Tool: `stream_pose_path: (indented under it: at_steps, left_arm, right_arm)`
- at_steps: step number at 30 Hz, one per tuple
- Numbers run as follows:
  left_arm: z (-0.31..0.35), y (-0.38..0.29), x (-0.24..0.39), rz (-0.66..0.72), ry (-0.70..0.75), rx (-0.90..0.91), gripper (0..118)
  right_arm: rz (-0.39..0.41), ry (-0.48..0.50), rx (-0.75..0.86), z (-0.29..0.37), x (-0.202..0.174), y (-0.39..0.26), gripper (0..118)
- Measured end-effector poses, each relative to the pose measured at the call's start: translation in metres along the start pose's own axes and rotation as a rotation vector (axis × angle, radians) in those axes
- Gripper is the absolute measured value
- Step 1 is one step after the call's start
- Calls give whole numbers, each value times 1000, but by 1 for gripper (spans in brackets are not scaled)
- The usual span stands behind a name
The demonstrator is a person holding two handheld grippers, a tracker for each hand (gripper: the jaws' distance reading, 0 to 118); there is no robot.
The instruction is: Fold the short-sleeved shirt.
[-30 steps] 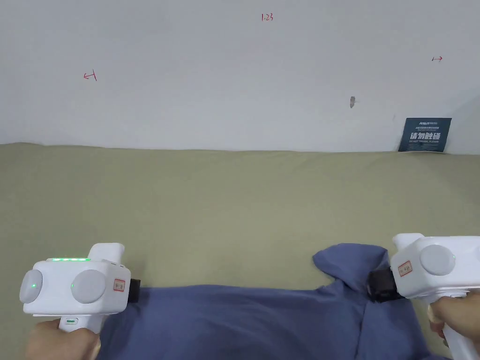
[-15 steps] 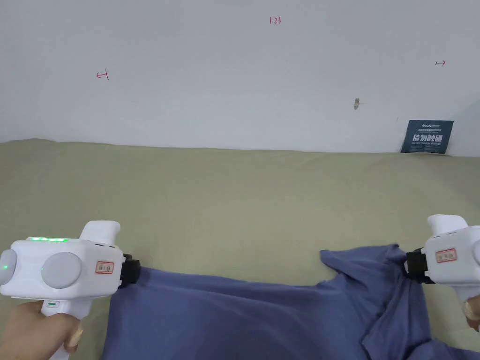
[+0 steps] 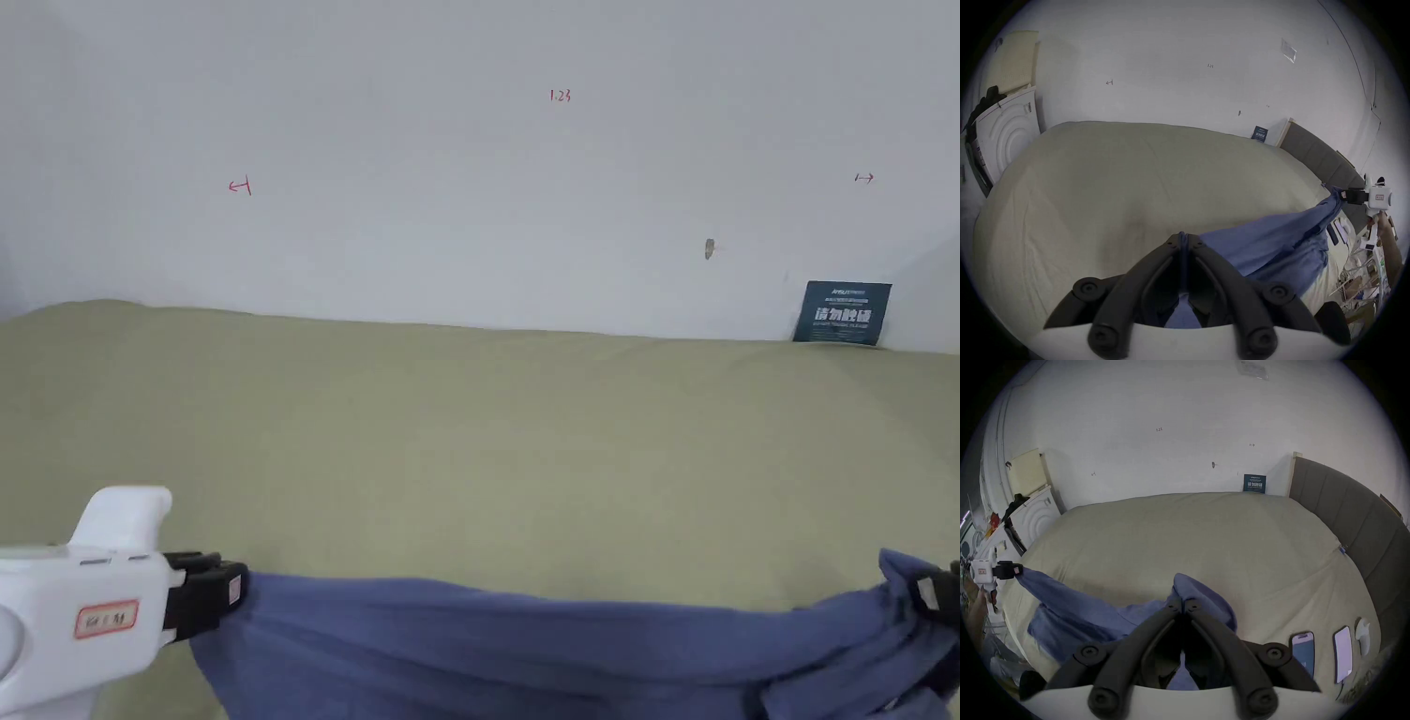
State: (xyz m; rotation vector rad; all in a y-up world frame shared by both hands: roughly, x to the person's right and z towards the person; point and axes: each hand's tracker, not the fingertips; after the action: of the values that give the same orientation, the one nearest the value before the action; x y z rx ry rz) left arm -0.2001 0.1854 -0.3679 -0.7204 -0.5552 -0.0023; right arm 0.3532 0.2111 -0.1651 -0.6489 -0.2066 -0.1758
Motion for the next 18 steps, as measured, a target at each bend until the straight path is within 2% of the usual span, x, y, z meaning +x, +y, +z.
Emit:
stream_pose_path:
  at_steps: [7, 11, 15, 18]
  left_arm:
    - [35, -83, -12, 86, -15, -85, 6]
    - [34, -121, -14, 125, 5, -148, 6]
    - [23, -152, -27, 179, 14, -185, 6]
    - [13, -170, -35, 188, 34, -220, 6]
  right_arm:
    - [-42, -5, -79, 40, -3, -79, 0]
    - [-89, -22, -198, 34, 2, -126, 0]
    - [-119, -85, -284, 24, 6, -158, 0]
    - [-125, -98, -286, 12, 14, -176, 0]
